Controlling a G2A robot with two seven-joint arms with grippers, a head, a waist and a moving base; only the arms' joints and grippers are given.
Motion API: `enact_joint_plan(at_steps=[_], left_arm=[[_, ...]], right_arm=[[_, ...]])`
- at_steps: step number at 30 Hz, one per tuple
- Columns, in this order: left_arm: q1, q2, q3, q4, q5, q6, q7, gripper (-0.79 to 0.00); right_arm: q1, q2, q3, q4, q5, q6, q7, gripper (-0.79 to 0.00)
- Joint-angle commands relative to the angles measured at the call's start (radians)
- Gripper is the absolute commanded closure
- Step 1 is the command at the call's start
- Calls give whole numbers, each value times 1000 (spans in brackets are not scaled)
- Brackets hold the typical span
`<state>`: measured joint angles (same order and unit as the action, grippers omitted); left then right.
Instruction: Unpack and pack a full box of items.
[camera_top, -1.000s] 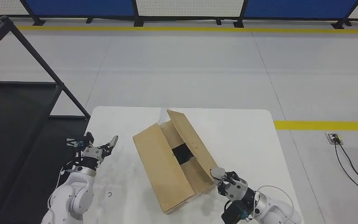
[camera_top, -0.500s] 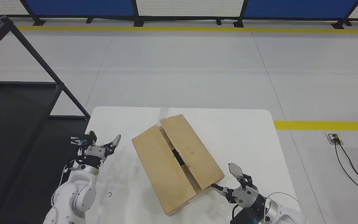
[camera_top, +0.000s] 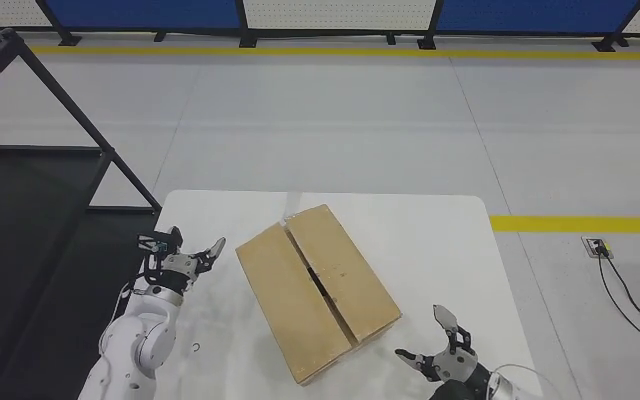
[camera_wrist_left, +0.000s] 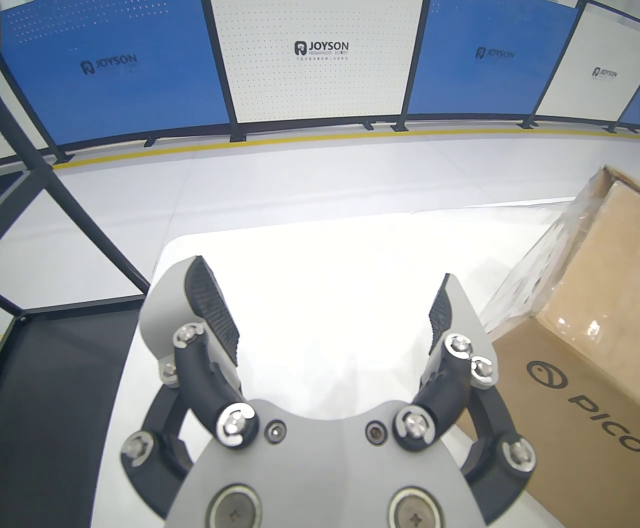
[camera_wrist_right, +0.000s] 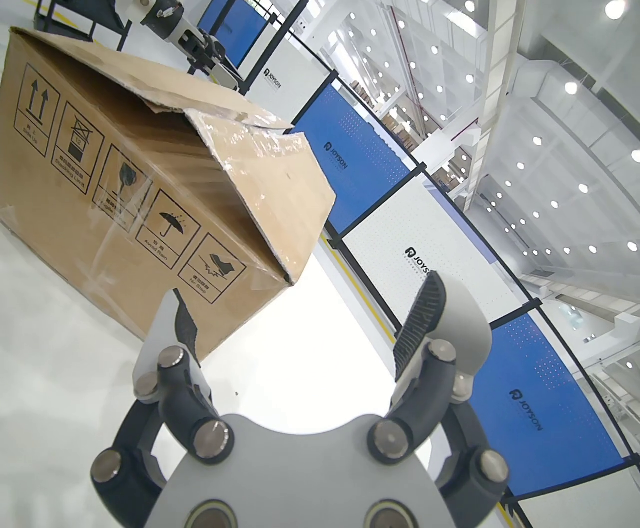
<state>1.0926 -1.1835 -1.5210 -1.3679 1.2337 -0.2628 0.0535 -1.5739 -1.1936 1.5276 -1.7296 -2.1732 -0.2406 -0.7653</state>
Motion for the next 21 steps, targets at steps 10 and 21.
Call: enact_joint_plan(at_steps=[10,21], left_arm=[[-37,0,40,52,24,-58,21,-785],[-35,-1,48,59,3,-59,35,-785]], right_arm=[[8,8,-14,40,5,8,41,-785],[57,7,-58,40,17,23,145,-785]])
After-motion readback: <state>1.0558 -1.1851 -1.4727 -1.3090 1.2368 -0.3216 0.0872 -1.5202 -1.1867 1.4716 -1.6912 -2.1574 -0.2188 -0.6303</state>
